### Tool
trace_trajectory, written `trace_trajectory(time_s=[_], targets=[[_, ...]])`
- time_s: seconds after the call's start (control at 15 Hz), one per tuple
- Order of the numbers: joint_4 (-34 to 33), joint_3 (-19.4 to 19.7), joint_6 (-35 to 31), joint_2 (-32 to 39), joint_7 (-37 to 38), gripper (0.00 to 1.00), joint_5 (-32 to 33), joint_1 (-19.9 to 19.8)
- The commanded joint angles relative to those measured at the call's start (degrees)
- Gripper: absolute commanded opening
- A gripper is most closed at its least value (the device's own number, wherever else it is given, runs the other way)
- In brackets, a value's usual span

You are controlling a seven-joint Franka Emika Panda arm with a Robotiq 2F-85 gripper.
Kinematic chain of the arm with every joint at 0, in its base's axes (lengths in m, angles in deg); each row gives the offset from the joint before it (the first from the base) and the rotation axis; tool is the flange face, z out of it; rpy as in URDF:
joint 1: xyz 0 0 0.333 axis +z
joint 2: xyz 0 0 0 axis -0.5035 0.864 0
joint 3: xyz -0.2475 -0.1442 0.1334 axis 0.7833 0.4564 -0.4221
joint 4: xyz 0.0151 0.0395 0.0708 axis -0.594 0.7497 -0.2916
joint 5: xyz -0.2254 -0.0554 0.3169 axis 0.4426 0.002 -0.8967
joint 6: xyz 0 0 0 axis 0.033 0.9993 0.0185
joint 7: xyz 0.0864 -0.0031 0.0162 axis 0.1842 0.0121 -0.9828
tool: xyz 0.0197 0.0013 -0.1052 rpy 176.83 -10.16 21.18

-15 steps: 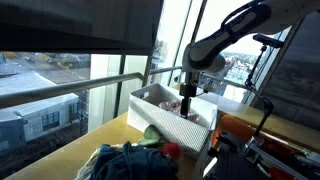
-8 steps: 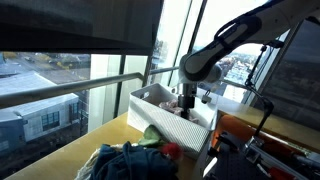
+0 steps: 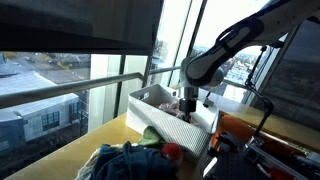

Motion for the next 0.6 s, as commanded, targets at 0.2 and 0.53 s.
trace_trajectory(time_s=[0.2,0.53], targets=[[8.5,1.6,2.1,-16.3,2.4,0.00,1.6,0.1],[6.3,1.8,4.6,-27.7,5.7,0.03,2.4,3.2]])
